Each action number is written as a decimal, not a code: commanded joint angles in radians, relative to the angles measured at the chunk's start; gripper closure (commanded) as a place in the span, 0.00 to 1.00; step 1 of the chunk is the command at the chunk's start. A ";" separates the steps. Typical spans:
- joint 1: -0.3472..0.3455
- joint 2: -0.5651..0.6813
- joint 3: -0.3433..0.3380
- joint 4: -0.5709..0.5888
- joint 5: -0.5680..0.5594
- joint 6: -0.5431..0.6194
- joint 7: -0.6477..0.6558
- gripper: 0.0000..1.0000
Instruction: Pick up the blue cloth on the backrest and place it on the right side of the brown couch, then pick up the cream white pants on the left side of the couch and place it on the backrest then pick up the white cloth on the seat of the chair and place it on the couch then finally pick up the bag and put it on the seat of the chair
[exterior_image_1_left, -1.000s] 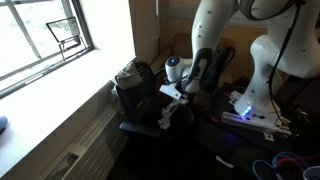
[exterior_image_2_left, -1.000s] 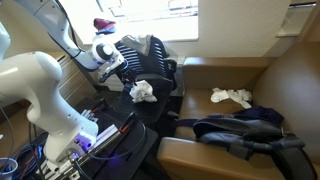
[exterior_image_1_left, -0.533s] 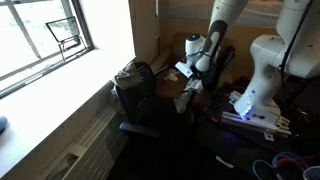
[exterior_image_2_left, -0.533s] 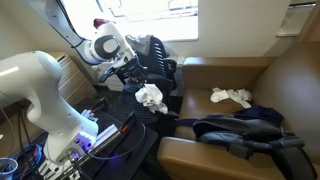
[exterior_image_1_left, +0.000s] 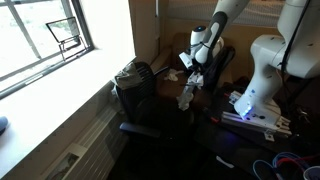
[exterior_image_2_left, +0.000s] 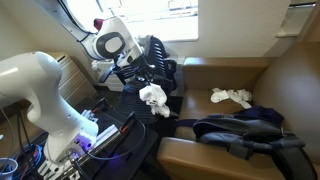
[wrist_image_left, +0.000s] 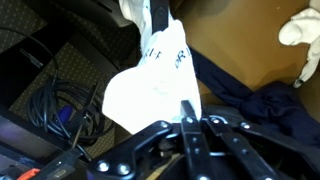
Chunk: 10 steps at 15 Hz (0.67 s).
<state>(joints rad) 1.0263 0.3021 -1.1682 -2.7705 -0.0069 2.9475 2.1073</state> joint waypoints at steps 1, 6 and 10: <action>-0.119 -0.097 -0.132 0.030 -0.002 -0.027 -0.067 0.99; -0.249 -0.187 -0.308 0.199 0.021 -0.188 -0.116 0.99; -0.250 -0.177 -0.319 0.195 0.005 -0.170 -0.108 0.99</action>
<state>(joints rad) 0.7763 0.1240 -1.4873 -2.5753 -0.0017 2.7773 1.9998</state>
